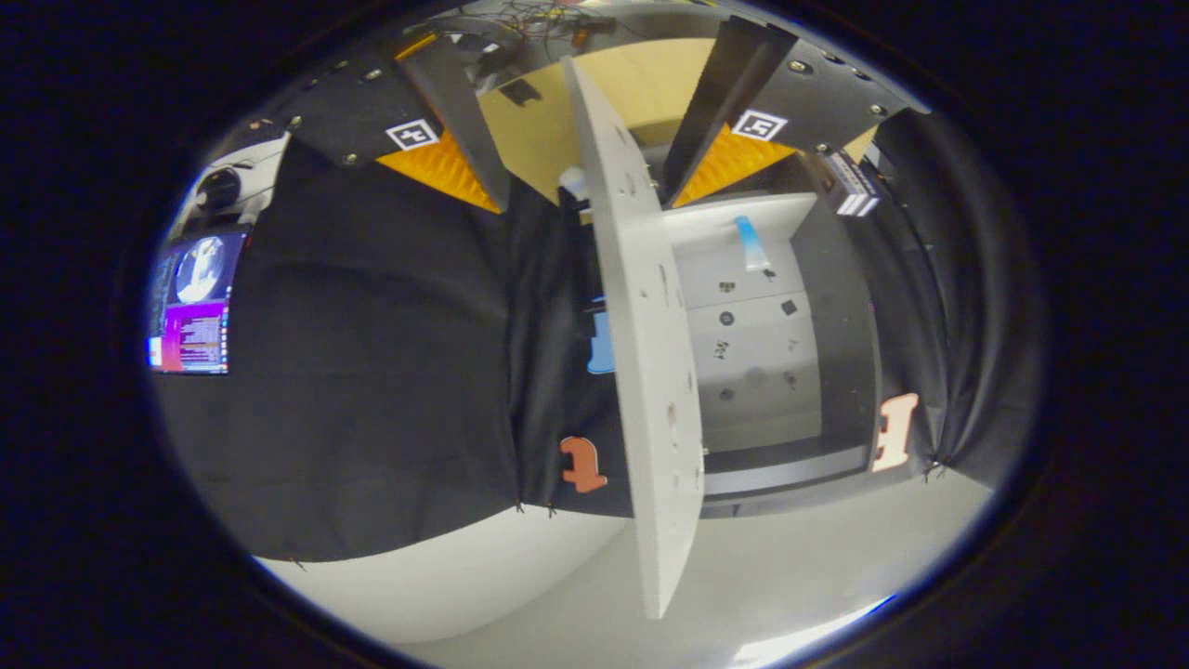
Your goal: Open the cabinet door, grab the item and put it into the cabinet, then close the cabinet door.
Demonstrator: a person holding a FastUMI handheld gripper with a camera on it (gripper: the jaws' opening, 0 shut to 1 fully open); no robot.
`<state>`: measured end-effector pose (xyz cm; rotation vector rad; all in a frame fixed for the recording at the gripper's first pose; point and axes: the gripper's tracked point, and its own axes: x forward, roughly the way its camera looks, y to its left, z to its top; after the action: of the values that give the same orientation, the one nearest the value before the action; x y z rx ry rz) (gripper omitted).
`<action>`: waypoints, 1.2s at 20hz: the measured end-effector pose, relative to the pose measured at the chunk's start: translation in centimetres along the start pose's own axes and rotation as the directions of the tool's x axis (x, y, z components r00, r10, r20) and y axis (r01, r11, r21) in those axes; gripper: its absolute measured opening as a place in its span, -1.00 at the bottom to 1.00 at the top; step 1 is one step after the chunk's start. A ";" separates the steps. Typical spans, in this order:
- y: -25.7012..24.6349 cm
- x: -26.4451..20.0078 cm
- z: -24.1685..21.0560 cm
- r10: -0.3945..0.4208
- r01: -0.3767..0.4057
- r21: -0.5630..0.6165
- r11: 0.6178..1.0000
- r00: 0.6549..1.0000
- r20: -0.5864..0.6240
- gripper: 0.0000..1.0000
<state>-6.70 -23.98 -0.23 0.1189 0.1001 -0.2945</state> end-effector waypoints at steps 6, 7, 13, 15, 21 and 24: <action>-2.4 3.3 -1.1 -0.049 0.048 -0.049 0.998 0.999 -0.010 0.98; -2.0 3.1 -1.1 -0.051 0.050 -0.050 0.997 0.999 -0.005 0.94; -0.1 1.9 -1.4 -0.032 0.032 -0.048 0.998 0.999 0.005 0.95; 1.4 1.2 -1.5 0.006 -0.005 -0.047 0.999 1.000 0.004 0.95; 7.6 -0.5 -2.4 0.180 -0.181 -0.028 0.983 0.984 -0.014 0.95; 12.0 0.3 -3.3 0.252 -0.252 -0.032 0.967 0.968 -0.015 0.95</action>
<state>-3.16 -12.22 -2.33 0.0981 0.0995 -0.0377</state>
